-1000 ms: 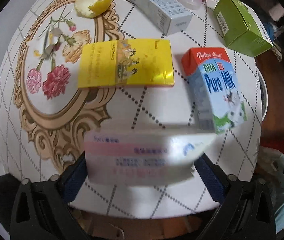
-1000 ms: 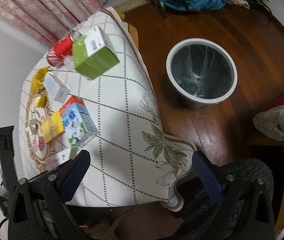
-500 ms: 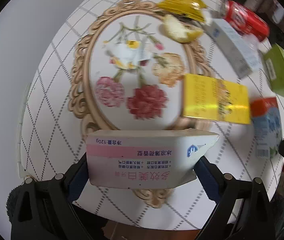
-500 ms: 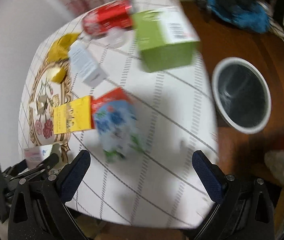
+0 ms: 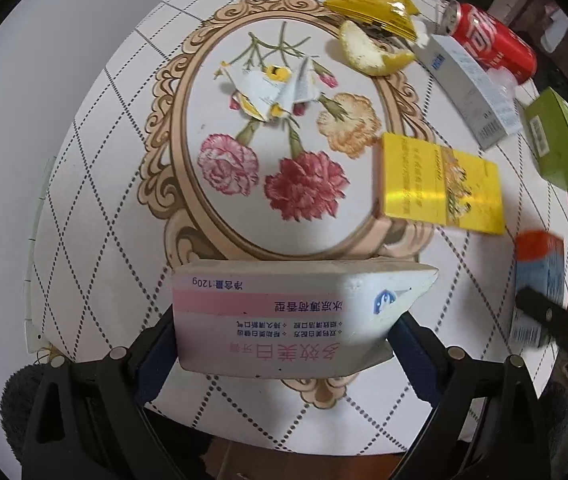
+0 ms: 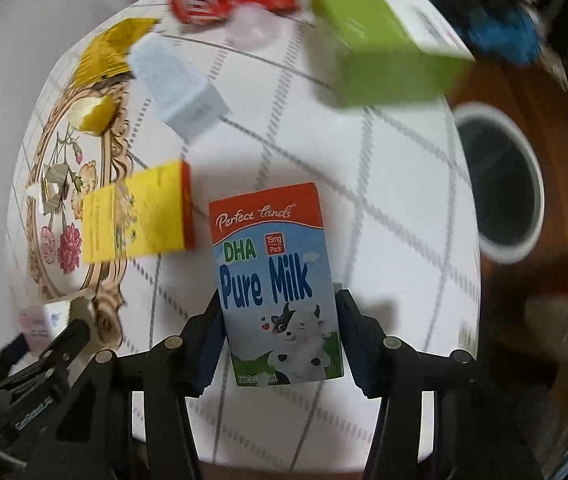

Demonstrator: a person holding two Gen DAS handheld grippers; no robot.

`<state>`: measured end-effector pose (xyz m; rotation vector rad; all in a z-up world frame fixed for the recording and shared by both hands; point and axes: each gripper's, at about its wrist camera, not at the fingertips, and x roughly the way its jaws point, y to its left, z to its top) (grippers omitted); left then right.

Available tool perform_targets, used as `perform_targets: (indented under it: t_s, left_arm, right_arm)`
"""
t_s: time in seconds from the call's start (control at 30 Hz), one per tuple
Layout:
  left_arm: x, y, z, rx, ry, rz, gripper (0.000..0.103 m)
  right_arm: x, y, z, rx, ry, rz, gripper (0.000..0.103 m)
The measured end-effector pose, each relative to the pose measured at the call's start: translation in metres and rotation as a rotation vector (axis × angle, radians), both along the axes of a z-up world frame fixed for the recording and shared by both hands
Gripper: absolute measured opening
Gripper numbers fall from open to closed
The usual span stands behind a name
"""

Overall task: Collect trash
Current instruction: 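Grasp the pink-and-white toothpaste box with the left tool while the right tool grasps the milk carton, then carry both boxes over the wastebasket and open both tools to drop them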

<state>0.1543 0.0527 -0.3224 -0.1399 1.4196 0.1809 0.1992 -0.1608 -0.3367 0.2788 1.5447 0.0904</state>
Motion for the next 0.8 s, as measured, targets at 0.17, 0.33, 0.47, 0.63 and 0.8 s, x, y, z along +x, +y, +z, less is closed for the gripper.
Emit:
perform_targets:
  t_s: [0.17, 0.33, 0.47, 0.63, 0.8]
  left_arm:
    - [-0.010, -0.016, -0.010, 0.013, 0.004, -0.021, 0.096]
    - [-0.013, -0.012, -0.017, 0.015, 0.001, -0.008, 0.096]
    - [-0.008, -0.017, -0.028, 0.023, 0.001, -0.002, 0.096]
    - [-0.012, -0.010, -0.002, 0.044, -0.016, -0.014, 0.094]
    - [-0.013, -0.020, 0.040, 0.062, -0.087, -0.049, 0.094]
  right_arm:
    - [-0.025, -0.003, -0.003, 0.061, 0.040, -0.023, 0.063]
    - [-0.026, 0.003, -0.002, -0.001, -0.016, 0.020, 0.069]
    - [-0.028, 0.008, 0.002, -0.073, -0.072, 0.066, 0.054]
    - [-0.032, -0.002, 0.010, -0.060, -0.103, 0.068, 0.053]
    - [-0.034, -0.019, 0.038, -0.004, -0.179, 0.042, 0.053]
